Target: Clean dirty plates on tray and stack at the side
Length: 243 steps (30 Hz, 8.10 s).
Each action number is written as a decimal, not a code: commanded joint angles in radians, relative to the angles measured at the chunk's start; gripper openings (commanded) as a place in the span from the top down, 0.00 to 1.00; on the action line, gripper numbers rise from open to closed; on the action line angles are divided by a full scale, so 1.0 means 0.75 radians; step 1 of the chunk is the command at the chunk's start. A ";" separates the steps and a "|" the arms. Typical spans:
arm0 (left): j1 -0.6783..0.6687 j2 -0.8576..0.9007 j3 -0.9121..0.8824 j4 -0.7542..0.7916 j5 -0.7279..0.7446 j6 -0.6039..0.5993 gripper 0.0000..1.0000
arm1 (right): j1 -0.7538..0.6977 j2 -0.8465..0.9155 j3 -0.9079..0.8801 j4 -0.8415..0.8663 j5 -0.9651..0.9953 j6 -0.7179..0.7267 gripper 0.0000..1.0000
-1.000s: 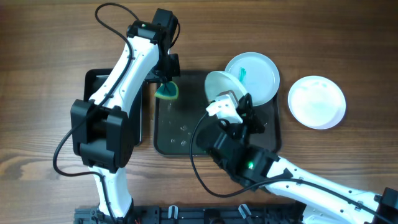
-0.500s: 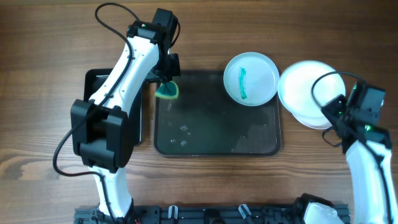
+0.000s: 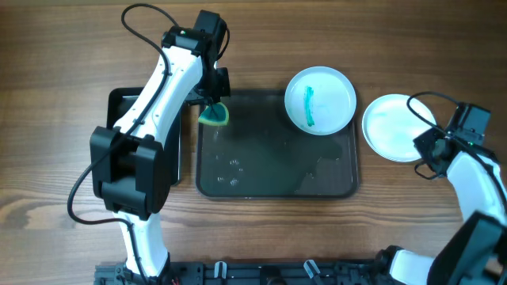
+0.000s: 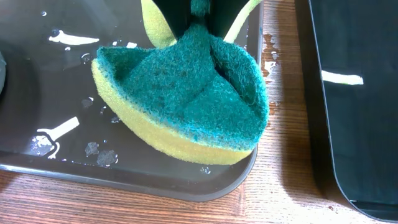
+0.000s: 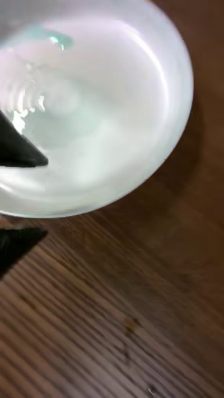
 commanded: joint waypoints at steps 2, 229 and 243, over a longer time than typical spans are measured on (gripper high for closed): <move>-0.006 0.000 0.023 0.004 0.021 0.016 0.96 | -0.004 -0.207 0.069 -0.044 -0.062 -0.119 0.43; 0.010 -0.247 -0.515 0.464 0.165 -0.164 0.96 | 1.046 0.497 0.484 -0.106 -0.467 -0.277 0.66; 0.010 -0.247 -0.515 0.463 0.165 -0.163 0.96 | 1.031 0.673 0.886 -0.401 -0.344 -0.733 0.71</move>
